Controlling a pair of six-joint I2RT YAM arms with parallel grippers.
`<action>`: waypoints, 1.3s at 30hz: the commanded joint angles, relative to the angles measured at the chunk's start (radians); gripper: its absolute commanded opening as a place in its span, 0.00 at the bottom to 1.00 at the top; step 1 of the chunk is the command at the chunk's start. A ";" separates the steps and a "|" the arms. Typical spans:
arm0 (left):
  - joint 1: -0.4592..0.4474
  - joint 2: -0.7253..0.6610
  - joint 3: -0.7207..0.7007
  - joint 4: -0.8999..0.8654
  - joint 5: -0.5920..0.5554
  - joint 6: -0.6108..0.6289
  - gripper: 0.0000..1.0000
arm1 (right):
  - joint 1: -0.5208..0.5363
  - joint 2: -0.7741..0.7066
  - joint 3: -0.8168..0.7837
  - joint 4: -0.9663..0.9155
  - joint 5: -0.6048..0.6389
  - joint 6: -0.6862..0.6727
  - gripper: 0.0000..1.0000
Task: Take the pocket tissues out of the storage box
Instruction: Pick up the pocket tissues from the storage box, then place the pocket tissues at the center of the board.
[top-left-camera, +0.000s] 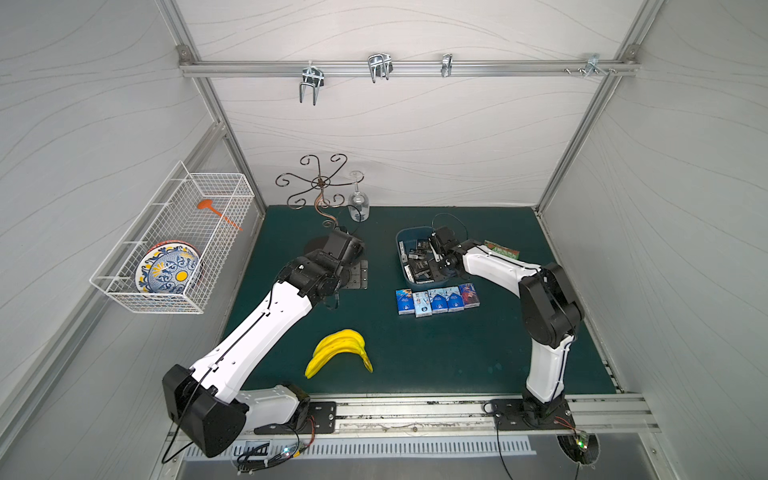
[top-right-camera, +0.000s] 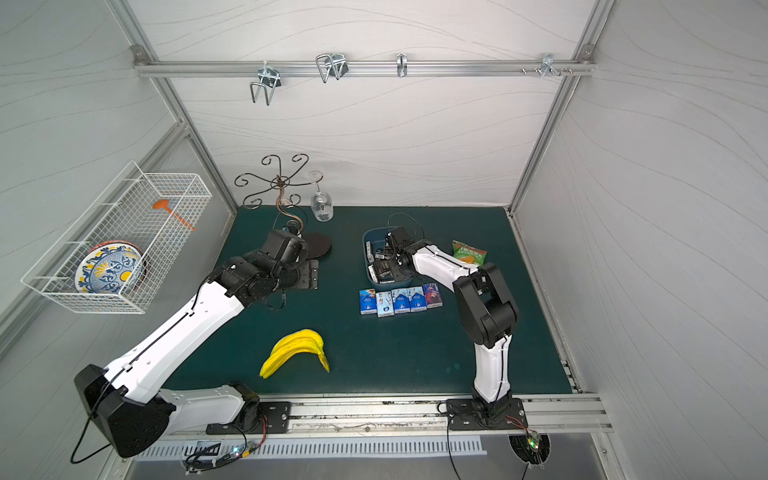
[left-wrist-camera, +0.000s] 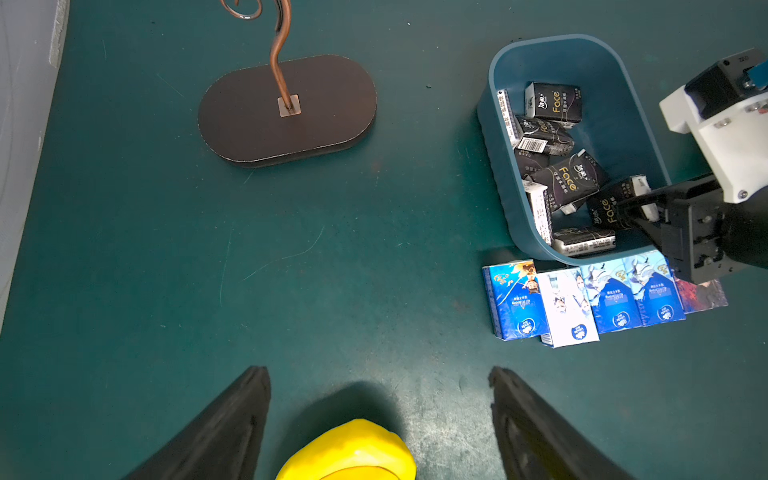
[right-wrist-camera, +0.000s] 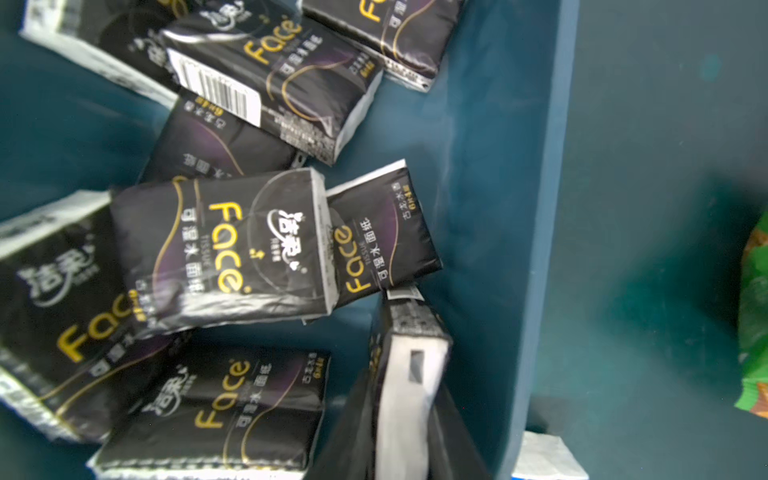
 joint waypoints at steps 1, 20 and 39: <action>0.001 0.009 0.027 0.030 -0.007 0.006 0.87 | 0.019 -0.099 0.019 -0.007 0.015 -0.026 0.17; 0.007 -0.027 0.063 0.023 0.015 -0.018 0.87 | 0.302 -0.449 -0.398 -0.068 -0.670 0.078 0.15; 0.007 -0.045 0.079 -0.001 0.003 -0.015 0.87 | 0.212 -0.365 -0.425 -0.091 -0.519 0.075 0.47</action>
